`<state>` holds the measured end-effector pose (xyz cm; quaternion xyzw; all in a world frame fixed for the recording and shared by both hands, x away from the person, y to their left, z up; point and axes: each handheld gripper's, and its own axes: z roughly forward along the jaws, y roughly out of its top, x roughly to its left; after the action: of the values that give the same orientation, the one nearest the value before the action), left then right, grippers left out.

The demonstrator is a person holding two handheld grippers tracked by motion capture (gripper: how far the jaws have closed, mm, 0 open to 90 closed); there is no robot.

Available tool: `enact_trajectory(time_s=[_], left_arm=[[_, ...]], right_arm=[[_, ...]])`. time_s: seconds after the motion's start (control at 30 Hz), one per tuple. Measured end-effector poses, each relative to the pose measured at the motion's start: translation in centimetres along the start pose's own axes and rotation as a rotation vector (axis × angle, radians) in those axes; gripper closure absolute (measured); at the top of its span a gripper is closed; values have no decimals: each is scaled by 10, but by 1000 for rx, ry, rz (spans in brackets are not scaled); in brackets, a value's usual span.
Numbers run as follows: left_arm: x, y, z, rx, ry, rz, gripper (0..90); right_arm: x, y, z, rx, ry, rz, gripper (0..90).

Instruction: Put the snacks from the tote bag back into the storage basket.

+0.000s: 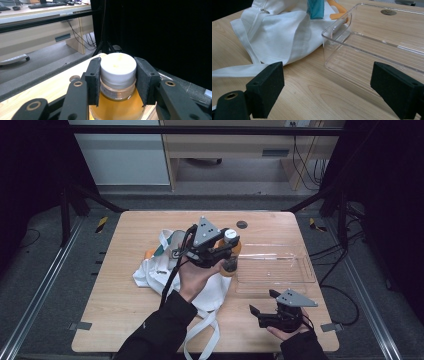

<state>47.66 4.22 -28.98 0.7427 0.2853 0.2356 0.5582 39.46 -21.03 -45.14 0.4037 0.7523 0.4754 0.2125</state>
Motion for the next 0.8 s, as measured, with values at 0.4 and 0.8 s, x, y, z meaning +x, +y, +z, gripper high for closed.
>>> enact_trajectory(time_s=[0.4, 0.8], left_arm=[[-10, 1, 21, 6, -19, 4, 590], [-20, 3, 41, 7, -34, 10, 590]], right_arm=[[0, 0, 0, 0, 4, 1, 120], [0, 0, 0, 0, 10, -3, 120]])
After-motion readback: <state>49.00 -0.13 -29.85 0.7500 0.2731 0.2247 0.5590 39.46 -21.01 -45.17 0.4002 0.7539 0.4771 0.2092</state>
